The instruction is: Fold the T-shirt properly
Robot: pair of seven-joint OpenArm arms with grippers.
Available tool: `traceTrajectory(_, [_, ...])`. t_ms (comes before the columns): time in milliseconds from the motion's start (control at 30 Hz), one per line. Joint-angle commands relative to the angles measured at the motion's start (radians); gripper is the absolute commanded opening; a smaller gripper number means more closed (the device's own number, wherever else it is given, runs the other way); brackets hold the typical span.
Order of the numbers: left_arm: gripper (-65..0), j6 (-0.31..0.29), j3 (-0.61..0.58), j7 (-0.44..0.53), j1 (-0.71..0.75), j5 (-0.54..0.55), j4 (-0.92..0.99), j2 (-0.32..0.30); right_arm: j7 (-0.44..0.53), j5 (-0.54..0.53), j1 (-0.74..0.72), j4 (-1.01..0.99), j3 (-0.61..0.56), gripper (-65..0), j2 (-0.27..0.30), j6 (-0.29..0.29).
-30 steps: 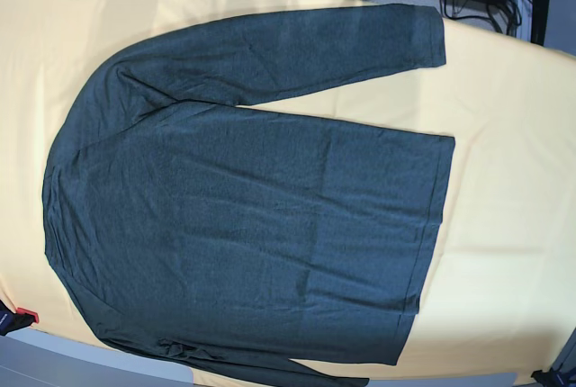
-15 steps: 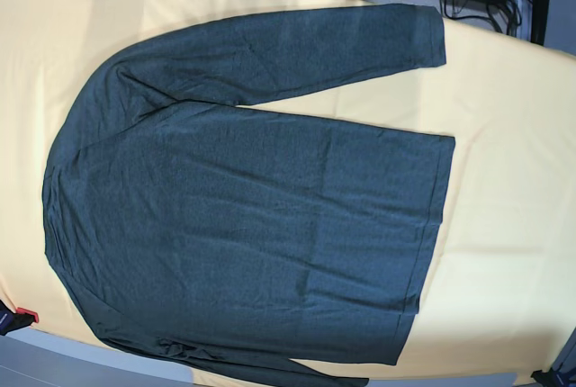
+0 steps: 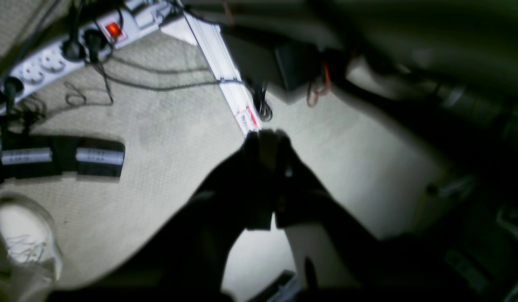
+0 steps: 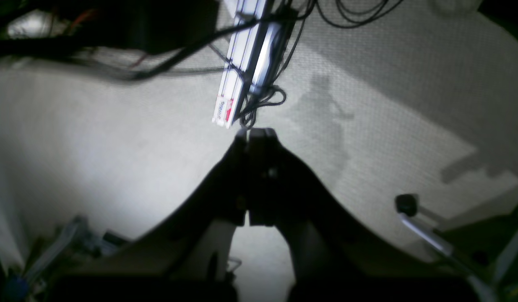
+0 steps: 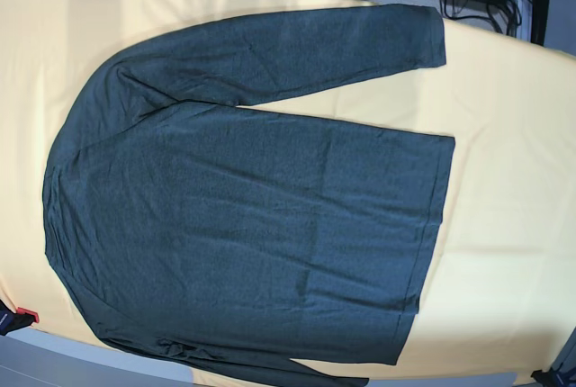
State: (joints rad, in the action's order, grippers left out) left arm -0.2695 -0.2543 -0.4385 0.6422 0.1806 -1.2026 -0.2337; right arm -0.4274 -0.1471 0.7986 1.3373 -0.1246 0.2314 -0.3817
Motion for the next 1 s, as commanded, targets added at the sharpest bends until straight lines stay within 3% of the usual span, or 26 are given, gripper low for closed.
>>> traceTrajectory(0, [-65.0, -0.007, 0.0, 0.002, 0.04, 0.013, -0.057, -0.019, 0.006, -0.009, 0.044, 0.06, -0.001, -65.0, 0.012, -0.008])
traceTrajectory(267, [-65.0, 0.038, 0.031, -0.004, 0.298, 0.015, -0.448, -0.15, 0.0, -0.002, 0.302, 0.465, 0.001, -65.0, 0.105, 0.065])
traceTrajectory(400, [-65.0, 0.032, 0.141, -0.021, 0.418, 0.073, -0.639, -0.154, -0.051, -0.003, 0.393, 0.618, 0.011, -65.0, 0.123, 0.141])
traceTrajectory(500, [-65.0, -0.01, 0.241, -0.06, 0.481, 0.134, -0.764, -0.154, -0.051, -0.006, 0.452, 0.713, 0.046, -65.0, 0.123, 0.191])
traceTrajectory(633, [-65.0, -0.032, 0.356, -0.067, 0.522, 0.199, -0.858, -0.154, -0.046, -0.006, 0.505, 0.821, 0.122, -65.0, 0.123, 0.217])
traceTrajectory(867, [-65.0, -0.083, 0.503, -0.098, 0.524, 0.282, -0.914, -0.154, -0.045, -0.017, 0.51, 1.019, 0.28, -65.0, 0.123, 0.206])
traceTrajectory(967, [-65.0, -0.084, 0.552, -0.098, 0.524, 0.327, -0.929, -0.154, -0.048, -0.074, 0.51, 1.019, 0.354, -65.0, 0.123, 0.206])
